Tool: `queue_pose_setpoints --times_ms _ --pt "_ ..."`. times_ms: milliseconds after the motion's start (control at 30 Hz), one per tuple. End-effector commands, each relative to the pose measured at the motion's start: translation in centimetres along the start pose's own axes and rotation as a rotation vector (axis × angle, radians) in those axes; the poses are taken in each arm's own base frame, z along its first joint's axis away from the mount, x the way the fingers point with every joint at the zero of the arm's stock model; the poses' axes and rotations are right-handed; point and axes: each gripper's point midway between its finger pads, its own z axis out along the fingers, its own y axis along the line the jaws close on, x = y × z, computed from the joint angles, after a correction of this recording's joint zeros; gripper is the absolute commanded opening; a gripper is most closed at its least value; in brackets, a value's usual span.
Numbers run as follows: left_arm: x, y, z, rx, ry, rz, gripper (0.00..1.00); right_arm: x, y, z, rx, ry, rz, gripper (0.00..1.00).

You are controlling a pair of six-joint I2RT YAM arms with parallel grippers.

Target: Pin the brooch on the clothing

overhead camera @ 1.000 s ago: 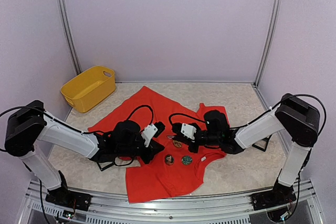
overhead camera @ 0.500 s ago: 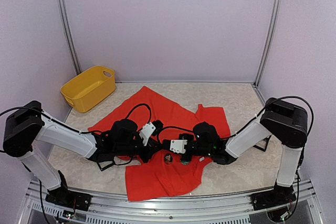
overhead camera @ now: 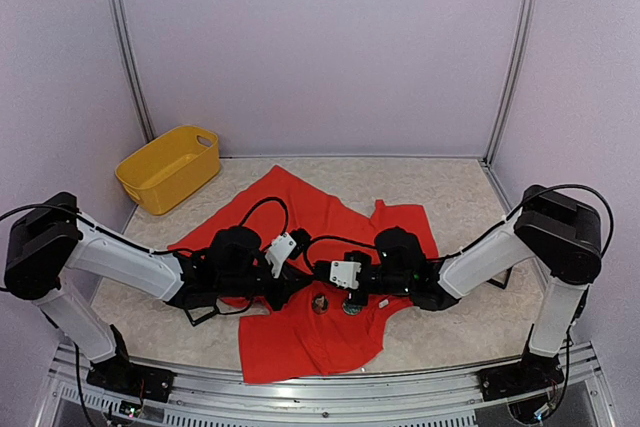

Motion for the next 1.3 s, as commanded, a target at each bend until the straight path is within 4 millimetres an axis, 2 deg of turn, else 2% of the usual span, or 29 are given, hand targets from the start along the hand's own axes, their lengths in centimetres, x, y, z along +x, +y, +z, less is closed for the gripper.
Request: queue_pose_setpoints --times_ms 0,100,267,433,567,767,867,1033,1267 --pt "-0.7 0.4 -0.5 -0.015 -0.027 -0.006 0.0 -2.3 1.0 -0.4 -0.091 -0.076 0.057 0.0" --pt "-0.4 0.5 -0.5 -0.018 -0.014 -0.005 0.0 -2.4 0.6 -0.5 -0.109 -0.086 0.093 0.0" --pt "-0.7 0.5 -1.3 -0.024 -0.018 0.019 0.19 -2.4 0.3 -0.8 -0.151 -0.099 0.136 0.0" --pt "-0.6 0.6 -2.1 -0.017 0.0 0.058 0.26 -2.5 0.0 -1.0 -0.18 -0.116 0.17 0.0" --pt "-0.6 0.0 -2.1 0.016 0.006 0.125 0.27 -2.7 -0.3 -0.9 -0.198 -0.124 0.184 0.0" --pt "0.6 -0.7 -1.5 0.069 0.041 0.221 0.27 -3.3 -0.4 -1.1 -0.212 -0.143 0.186 0.0" --pt "0.4 -0.5 -1.6 0.058 0.018 0.258 0.27 -3.2 -0.3 -1.1 -0.223 -0.137 0.191 0.0" --pt "-0.4 0.3 -1.3 0.016 0.013 0.272 0.2 -3.5 0.2 -1.3 -0.251 -0.15 0.183 0.0" --pt "0.1 -0.1 -0.5 0.039 0.044 0.277 0.17 -4.0 0.1 -1.4 -0.267 -0.163 0.179 0.0"
